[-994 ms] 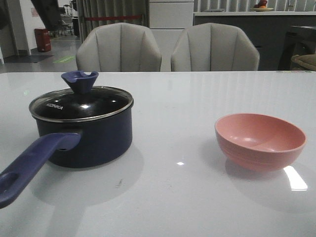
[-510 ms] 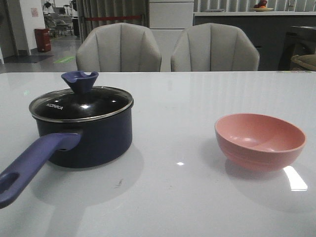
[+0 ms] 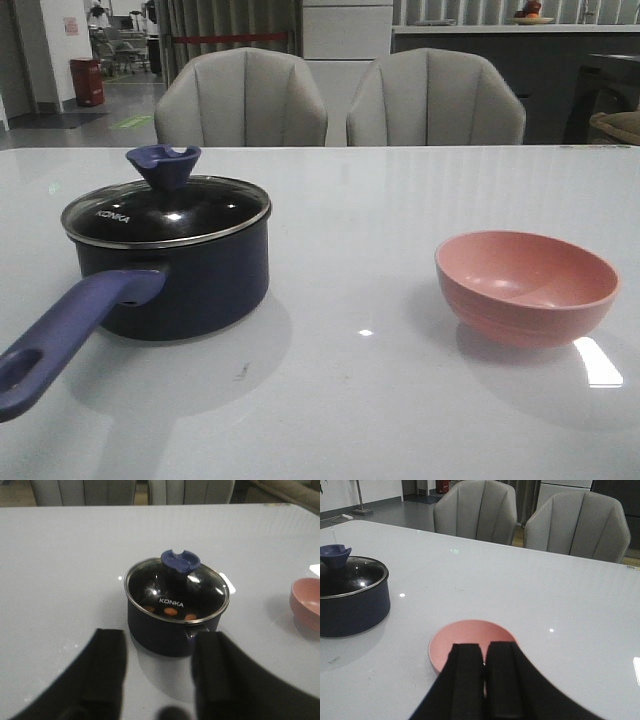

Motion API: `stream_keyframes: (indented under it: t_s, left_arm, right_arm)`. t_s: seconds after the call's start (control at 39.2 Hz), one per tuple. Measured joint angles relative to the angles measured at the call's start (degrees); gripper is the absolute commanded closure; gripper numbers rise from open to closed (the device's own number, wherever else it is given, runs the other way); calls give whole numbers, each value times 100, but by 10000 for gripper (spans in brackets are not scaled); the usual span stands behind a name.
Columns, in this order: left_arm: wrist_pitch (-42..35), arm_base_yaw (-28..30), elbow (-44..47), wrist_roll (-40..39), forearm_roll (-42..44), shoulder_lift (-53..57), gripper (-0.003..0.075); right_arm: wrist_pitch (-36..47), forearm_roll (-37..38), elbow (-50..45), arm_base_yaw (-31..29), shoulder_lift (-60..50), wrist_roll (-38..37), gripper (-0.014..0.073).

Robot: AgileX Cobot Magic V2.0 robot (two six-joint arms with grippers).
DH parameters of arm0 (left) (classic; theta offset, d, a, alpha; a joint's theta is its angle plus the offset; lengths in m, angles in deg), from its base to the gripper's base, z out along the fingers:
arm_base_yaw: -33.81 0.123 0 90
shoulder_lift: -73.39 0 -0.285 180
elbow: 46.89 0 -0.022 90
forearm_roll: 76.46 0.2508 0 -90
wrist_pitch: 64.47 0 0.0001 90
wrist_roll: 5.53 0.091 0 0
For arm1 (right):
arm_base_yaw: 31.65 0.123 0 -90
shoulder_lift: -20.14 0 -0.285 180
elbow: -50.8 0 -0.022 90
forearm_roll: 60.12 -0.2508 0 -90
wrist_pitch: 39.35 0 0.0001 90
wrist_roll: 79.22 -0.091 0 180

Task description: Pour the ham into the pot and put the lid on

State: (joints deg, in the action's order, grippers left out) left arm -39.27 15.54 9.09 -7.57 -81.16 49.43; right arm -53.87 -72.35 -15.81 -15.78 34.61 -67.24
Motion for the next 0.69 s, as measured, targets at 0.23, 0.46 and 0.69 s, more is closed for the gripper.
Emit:
stream_keyframes:
  t_s: [0.23, 0.46, 0.69]
  left_arm:
    - [-96, 0, 34, 0, 63, 327, 566]
    - [-96, 0, 34, 0, 73, 327, 566]
    - [-96, 0, 34, 0, 73, 327, 566]
  right_arm:
    - [0, 0, 0, 0, 0, 0, 426]
    - [0, 0, 0, 0, 0, 0, 426]
    - [0, 0, 0, 0, 0, 0, 426]
